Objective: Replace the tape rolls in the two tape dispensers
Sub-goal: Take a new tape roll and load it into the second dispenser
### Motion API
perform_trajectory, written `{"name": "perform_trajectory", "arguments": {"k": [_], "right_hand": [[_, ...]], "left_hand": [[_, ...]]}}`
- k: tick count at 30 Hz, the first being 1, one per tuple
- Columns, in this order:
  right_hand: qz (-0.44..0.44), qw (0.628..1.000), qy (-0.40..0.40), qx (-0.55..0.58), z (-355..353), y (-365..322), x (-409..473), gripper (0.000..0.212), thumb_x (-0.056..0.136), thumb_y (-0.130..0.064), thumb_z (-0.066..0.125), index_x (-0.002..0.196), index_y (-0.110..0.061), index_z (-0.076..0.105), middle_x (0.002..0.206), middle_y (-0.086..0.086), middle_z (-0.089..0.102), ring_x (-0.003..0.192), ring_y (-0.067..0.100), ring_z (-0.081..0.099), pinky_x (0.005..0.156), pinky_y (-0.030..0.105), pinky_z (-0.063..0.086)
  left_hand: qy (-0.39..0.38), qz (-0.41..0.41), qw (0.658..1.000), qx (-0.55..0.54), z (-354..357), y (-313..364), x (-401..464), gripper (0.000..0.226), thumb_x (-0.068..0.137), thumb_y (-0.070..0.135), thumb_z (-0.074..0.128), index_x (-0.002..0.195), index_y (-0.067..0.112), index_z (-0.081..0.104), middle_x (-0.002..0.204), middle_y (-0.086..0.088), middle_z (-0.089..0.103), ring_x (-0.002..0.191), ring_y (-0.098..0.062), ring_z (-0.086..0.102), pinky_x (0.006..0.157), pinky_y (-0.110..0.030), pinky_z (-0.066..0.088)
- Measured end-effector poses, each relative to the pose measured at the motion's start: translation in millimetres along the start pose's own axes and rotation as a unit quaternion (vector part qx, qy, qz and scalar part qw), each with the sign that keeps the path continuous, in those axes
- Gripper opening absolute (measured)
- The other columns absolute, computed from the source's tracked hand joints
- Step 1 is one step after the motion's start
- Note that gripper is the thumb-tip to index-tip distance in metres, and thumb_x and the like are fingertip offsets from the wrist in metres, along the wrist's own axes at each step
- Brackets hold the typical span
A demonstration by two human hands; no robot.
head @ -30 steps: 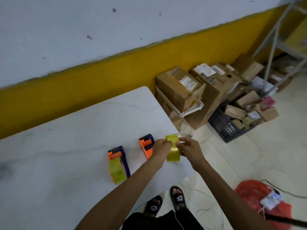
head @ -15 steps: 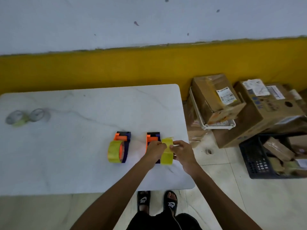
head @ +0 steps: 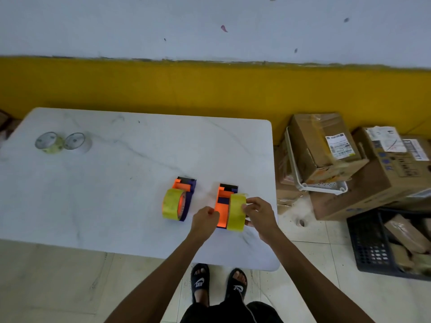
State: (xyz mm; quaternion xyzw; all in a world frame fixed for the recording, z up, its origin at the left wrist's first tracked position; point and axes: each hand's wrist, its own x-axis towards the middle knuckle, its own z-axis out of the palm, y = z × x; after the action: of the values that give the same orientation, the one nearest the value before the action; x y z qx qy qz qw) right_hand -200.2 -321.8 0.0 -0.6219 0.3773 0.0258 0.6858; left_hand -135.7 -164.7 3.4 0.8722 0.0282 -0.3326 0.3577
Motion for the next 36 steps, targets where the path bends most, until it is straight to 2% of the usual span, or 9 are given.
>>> {"name": "perform_trajectory", "arguments": {"k": [2, 3, 9, 13, 20, 24, 30, 36], "right_hand": [[-0.002, 1.000, 0.005, -0.007, -0.2, -0.6, 1.0, 0.007, 0.087, -0.012, 0.066, 0.092, -0.017, 0.063, 0.087, 0.013, 0.063, 0.085, 0.029, 0.064, 0.083, 0.055, 0.057], [-0.002, 1.000, 0.009, -0.010, -0.4, -1.4, 1.2, 0.008, 0.087, -0.013, 0.066, 0.093, -0.016, 0.063, 0.089, 0.014, 0.064, 0.086, 0.030, 0.064, 0.083, 0.056, 0.057], [0.004, 1.000, 0.006, 0.000, 1.4, -1.3, 3.6, 0.008, 0.088, -0.010, 0.064, 0.096, -0.011, 0.061, 0.092, 0.016, 0.061, 0.084, 0.029, 0.062, 0.083, 0.055, 0.056], [0.007, 1.000, 0.003, 0.007, 5.2, 0.1, 4.3, 0.009, 0.089, -0.010, 0.064, 0.097, -0.010, 0.061, 0.091, 0.015, 0.062, 0.084, 0.029, 0.062, 0.082, 0.054, 0.056], [0.017, 1.000, 0.005, 0.018, 10.8, -1.5, 4.4, 0.008, 0.089, -0.011, 0.063, 0.097, -0.011, 0.061, 0.093, 0.016, 0.062, 0.087, 0.030, 0.064, 0.075, 0.043, 0.058], [0.019, 1.000, 0.000, 0.016, 11.4, -1.6, 4.8, 0.014, 0.089, -0.011, 0.064, 0.102, -0.007, 0.061, 0.091, 0.016, 0.062, 0.088, 0.031, 0.064, 0.074, 0.041, 0.058], [0.013, 1.000, -0.006, 0.022, 13.0, -2.6, 5.0, 0.013, 0.090, -0.008, 0.062, 0.102, -0.004, 0.061, 0.090, 0.016, 0.061, 0.086, 0.031, 0.064, 0.071, 0.039, 0.059], [0.011, 1.000, -0.006, 0.011, 17.4, 0.3, 6.5, 0.017, 0.089, -0.011, 0.063, 0.105, -0.005, 0.061, 0.089, 0.015, 0.061, 0.087, 0.031, 0.065, 0.076, 0.044, 0.060]], "left_hand": [[-0.008, 0.005, 1.000, -0.026, 3.2, -0.9, 0.2, 0.023, 0.085, 0.011, 0.043, 0.066, 0.012, 0.032, 0.063, -0.003, 0.034, 0.058, -0.017, 0.029, 0.054, -0.030, 0.023], [-0.004, 0.007, 0.999, -0.043, 3.2, -0.4, 0.6, 0.023, 0.085, 0.009, 0.043, 0.067, 0.012, 0.030, 0.063, -0.003, 0.031, 0.057, -0.017, 0.027, 0.053, -0.029, 0.021], [0.005, -0.011, 0.992, -0.125, -6.2, 13.3, 3.3, 0.020, 0.084, 0.008, 0.041, 0.066, 0.013, 0.035, 0.061, -0.003, 0.033, 0.061, -0.018, 0.029, 0.055, -0.030, 0.023], [-0.004, -0.040, 0.986, -0.162, -14.0, 26.6, 7.8, 0.021, 0.080, 0.010, 0.042, 0.060, 0.016, 0.038, 0.063, -0.004, 0.038, 0.069, -0.022, 0.037, 0.064, -0.034, 0.035], [-0.006, -0.054, 0.985, -0.163, -20.7, 29.8, 7.8, 0.017, 0.080, 0.009, 0.043, 0.064, 0.013, 0.039, 0.066, -0.006, 0.038, 0.070, -0.022, 0.036, 0.067, -0.034, 0.034], [-0.011, -0.058, 0.984, -0.166, -21.8, 29.5, 8.8, 0.017, 0.083, 0.008, 0.044, 0.067, 0.012, 0.045, 0.072, -0.006, 0.045, 0.074, -0.022, 0.044, 0.069, -0.033, 0.040], [-0.002, -0.044, 0.989, -0.144, -23.0, 29.1, 6.9, 0.025, 0.082, 0.007, 0.041, 0.059, 0.014, 0.035, 0.063, -0.003, 0.036, 0.063, -0.019, 0.033, 0.062, -0.032, 0.030], [0.007, -0.023, 0.991, -0.128, -23.2, 25.0, 4.9, 0.030, 0.084, 0.007, 0.039, 0.058, 0.016, 0.029, 0.060, -0.001, 0.030, 0.057, -0.016, 0.026, 0.055, -0.030, 0.022]]}}
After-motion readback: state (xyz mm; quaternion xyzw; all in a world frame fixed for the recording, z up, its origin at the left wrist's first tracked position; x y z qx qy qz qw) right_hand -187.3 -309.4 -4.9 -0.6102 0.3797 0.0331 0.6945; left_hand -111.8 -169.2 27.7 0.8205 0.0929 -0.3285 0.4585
